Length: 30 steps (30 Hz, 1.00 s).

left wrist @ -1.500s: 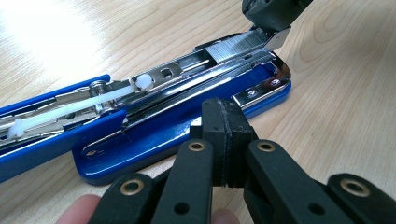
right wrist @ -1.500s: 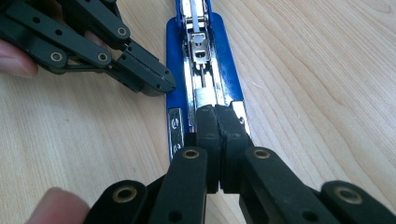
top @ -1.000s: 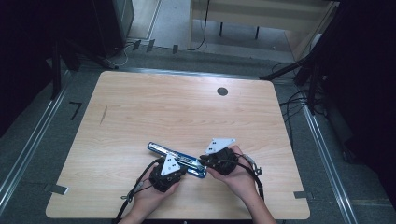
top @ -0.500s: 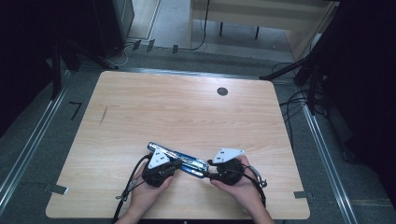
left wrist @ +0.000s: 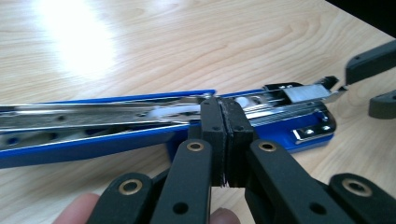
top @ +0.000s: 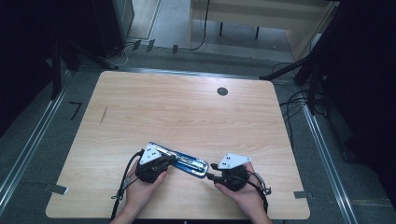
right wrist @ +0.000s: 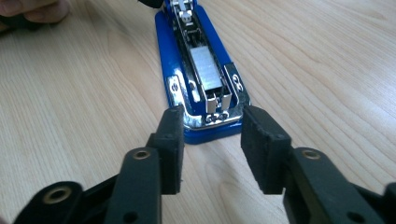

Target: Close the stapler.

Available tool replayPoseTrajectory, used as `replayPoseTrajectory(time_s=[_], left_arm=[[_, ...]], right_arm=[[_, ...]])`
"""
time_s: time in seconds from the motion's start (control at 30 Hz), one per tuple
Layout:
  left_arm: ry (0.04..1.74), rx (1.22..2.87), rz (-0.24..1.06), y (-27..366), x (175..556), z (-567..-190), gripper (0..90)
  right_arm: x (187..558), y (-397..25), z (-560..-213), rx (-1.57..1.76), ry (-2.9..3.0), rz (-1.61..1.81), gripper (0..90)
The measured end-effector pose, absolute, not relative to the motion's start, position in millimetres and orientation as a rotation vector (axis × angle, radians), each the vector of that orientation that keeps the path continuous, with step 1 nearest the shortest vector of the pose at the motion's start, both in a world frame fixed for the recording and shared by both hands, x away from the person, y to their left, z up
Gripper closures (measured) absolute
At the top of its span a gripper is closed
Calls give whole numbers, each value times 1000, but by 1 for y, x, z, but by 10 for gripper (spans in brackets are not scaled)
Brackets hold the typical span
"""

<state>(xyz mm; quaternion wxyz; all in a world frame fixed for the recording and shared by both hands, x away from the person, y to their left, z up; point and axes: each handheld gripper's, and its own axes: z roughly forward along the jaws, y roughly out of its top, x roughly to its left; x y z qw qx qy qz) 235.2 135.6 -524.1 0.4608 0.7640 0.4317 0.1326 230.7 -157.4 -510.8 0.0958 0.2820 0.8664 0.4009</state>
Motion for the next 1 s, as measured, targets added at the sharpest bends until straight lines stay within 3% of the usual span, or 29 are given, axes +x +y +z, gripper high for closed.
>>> replayPoseTrajectory(time_s=[0.17, 0.37, 0.7, 1.0], left_arm=[[1098, 1823, 324, 149, 239, -521, 878], [1137, 1780, 344, 158, 242, -521, 788], [1147, 1761, 347, 159, 242, -520, 683], [1186, 1715, 365, 169, 244, -518, 654]], right_arm=[[233, -154, -519, 852, 2580, 1169, 607], [232, -145, -522, 839, 2585, 1165, 562], [232, -148, -518, 833, 2557, 1195, 600], [233, -146, -520, 823, 2565, 1185, 615]])
